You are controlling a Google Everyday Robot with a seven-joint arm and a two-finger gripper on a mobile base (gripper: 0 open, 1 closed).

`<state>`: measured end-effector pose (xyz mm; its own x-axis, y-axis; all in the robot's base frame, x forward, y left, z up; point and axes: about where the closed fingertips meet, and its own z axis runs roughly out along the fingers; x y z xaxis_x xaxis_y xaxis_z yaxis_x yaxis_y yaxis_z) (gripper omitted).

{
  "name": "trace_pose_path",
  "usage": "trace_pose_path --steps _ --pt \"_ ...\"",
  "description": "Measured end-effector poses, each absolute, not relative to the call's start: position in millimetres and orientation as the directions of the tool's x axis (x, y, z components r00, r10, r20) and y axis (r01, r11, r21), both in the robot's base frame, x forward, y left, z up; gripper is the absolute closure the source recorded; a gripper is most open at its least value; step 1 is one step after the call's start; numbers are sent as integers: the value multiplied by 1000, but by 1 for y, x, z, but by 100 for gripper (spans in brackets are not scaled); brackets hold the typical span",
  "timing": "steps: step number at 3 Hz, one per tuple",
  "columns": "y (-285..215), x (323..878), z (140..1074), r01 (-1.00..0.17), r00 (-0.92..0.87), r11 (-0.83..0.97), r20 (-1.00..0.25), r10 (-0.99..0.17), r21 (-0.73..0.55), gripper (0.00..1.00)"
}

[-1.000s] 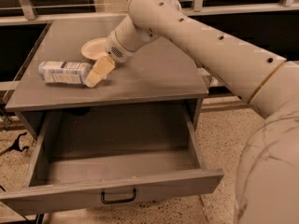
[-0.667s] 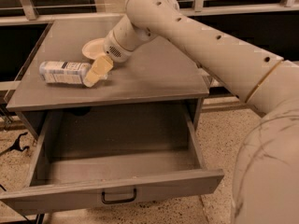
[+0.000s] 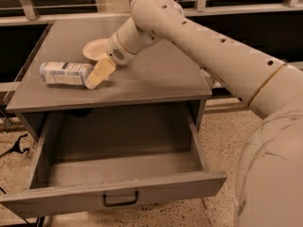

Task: Place blue plastic bottle into top drawer

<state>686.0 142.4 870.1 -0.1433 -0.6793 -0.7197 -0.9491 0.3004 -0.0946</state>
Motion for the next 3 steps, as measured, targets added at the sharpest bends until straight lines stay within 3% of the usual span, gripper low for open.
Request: trace_pose_path --steps 2,3 --pt "145 687 870 -954 -136 288 -731 -669 -86 38" --pt "147 690 879 -954 -115 281 -740 -663 -103 33"
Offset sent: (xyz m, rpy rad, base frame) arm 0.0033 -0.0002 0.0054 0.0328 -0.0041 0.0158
